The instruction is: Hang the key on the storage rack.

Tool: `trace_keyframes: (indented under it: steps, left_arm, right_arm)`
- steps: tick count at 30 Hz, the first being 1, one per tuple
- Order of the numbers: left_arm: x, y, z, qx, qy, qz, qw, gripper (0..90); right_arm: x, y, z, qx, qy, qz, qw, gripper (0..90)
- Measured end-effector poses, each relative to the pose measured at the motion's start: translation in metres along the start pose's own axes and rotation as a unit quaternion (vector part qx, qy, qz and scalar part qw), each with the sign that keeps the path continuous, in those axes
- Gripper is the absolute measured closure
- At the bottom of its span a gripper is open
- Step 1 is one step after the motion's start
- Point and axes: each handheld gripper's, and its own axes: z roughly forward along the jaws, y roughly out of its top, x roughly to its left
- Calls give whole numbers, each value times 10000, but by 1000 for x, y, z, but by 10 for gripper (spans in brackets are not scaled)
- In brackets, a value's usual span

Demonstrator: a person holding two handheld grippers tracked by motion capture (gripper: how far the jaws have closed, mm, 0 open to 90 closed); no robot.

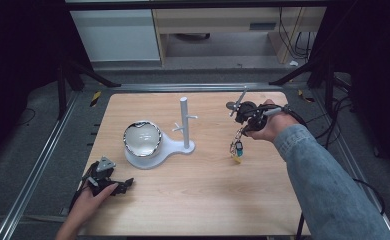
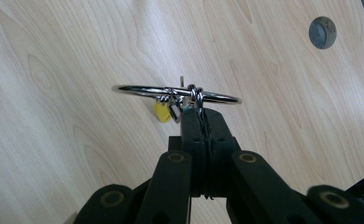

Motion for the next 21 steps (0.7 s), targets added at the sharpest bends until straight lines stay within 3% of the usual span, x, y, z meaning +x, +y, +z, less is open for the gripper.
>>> trace_keyframes:
  steps: [21]
  left_arm:
    - [0,-1,-1,13,-3,18,10000,0]
  right_arm:
    - [-1,26,-9,-183,-7,-77,9998,889]
